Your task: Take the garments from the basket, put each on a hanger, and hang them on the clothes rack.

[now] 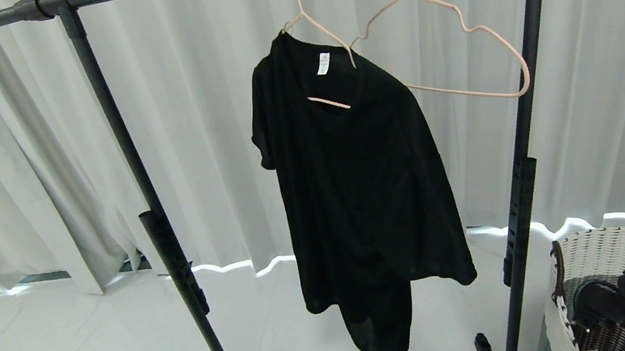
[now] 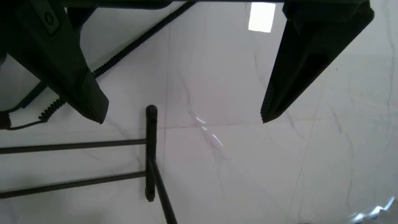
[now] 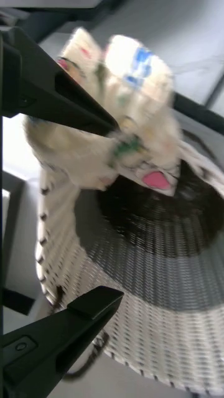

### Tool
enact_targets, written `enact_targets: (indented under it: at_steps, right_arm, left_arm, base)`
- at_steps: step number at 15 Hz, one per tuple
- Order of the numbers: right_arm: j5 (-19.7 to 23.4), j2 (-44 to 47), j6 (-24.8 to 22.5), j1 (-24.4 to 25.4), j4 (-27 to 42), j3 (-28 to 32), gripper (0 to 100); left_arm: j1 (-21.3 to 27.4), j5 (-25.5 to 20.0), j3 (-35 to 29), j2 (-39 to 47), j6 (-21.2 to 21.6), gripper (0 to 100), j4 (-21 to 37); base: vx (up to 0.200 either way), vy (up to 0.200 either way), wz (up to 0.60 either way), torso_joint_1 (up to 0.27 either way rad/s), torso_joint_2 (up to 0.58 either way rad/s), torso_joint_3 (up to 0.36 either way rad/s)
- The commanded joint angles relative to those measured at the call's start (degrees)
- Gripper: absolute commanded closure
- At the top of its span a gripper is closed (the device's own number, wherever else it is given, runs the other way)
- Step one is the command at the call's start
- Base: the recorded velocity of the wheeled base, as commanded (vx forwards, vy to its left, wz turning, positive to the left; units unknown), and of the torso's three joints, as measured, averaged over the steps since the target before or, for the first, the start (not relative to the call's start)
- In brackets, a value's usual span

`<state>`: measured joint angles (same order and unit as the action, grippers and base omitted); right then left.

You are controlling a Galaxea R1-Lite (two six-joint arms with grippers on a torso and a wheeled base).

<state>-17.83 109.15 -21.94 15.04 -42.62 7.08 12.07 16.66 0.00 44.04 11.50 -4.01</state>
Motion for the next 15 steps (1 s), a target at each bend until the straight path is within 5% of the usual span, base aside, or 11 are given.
enact_targets:
  at_steps: [1, 6, 7, 11, 15]
  right_arm:
    - [0.0, 0.6, 0.0, 0.1, -0.1, -0.3, 0]
    - [-0.1, 0.9, 0.2, -0.1, -2.8, 0.1, 0]
    - [-0.1, 0.9, 0.2, -0.2, -3.4, 0.0, 100]
    - [-4.3, -0.6, 0.2, 0.1, -3.4, -2.2, 100]
    - [-1.5, -7.8, 0.0, 0.5, -3.3, -2.4, 100]
  left_arm:
    - [1.3, 0.0, 0.0, 0.9, -0.1, 0, 0.0]
    - [3.9, 0.0, 0.0, 1.2, -0.1, 0, 0.0]
    - [3.9, 0.0, 0.0, 1.3, -0.2, 0, 0.0]
    - [3.9, 0.0, 0.0, 1.0, -0.3, 0, 0.0]
    - [3.9, -0.1, 0.0, 1.1, -0.3, 0, 0.0]
  base:
    - [0.0, 0.0, 0.0, 0.0, 0.0, 0.0]
    - [0.0, 0.0, 0.0, 0.0, 0.0, 0.0]
    - [0.0, 0.0, 0.0, 0.0, 0.0, 0.0]
    - [0.0, 0.0, 0.0, 0.0, 0.0, 0.0]
    - [0.0, 0.0, 0.0, 0.0, 0.0, 0.0]
